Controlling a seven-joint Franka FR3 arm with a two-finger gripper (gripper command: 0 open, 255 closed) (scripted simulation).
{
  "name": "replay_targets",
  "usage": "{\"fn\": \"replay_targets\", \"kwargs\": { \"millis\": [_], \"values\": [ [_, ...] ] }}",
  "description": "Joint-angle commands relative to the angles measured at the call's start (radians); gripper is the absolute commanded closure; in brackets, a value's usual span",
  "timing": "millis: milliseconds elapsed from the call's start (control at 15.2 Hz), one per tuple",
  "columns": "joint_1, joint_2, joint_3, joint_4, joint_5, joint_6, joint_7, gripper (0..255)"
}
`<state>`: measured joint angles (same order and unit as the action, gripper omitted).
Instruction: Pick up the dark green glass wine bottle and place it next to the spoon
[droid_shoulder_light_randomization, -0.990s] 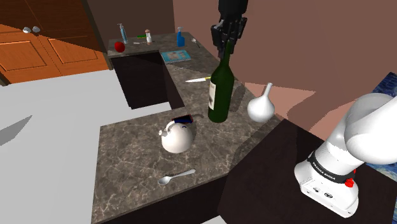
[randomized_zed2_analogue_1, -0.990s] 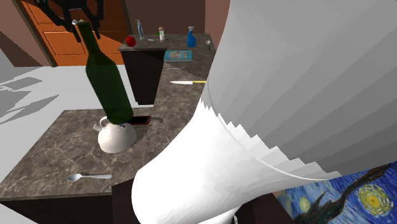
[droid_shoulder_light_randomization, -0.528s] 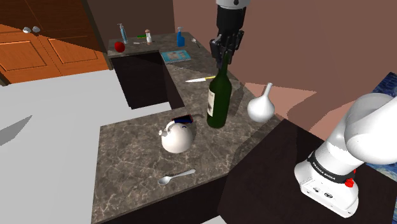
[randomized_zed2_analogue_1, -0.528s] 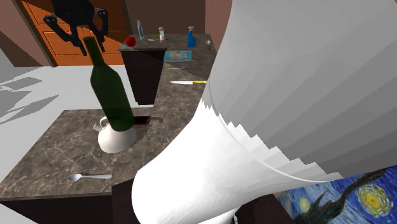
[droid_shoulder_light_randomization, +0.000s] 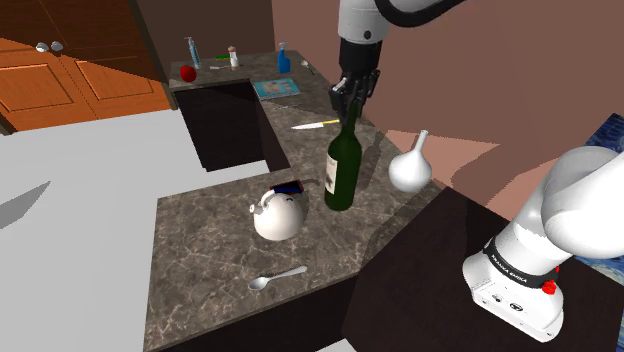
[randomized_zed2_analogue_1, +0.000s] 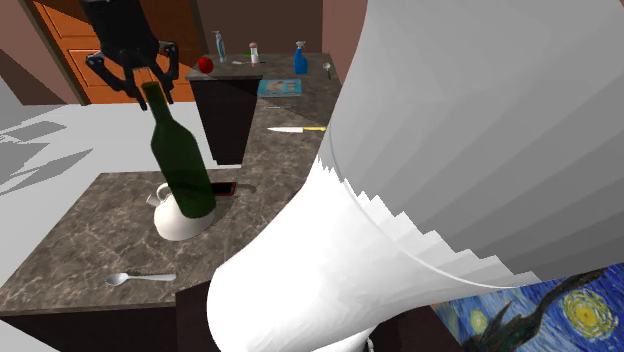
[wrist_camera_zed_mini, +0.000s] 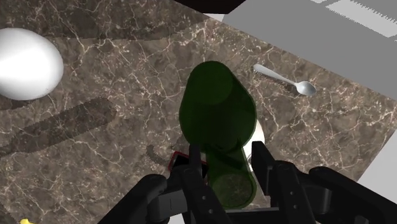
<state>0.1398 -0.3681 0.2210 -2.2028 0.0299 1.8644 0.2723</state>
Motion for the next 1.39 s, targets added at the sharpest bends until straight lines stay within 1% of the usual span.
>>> {"fn": "replay_targets", "kwargs": {
  "millis": [0, 660, 1320],
  "values": [
    [0.000, 0.004, 0.002, -0.024, 0.000, 0.028, 0.002, 255],
    [0.002, 0.030, 0.011, -0.135, -0.001, 0.166, 0.010, 255],
    [0.000, 0.082, 0.021, -0.228, -0.009, 0.309, 0.023, 255]
  ]
}}
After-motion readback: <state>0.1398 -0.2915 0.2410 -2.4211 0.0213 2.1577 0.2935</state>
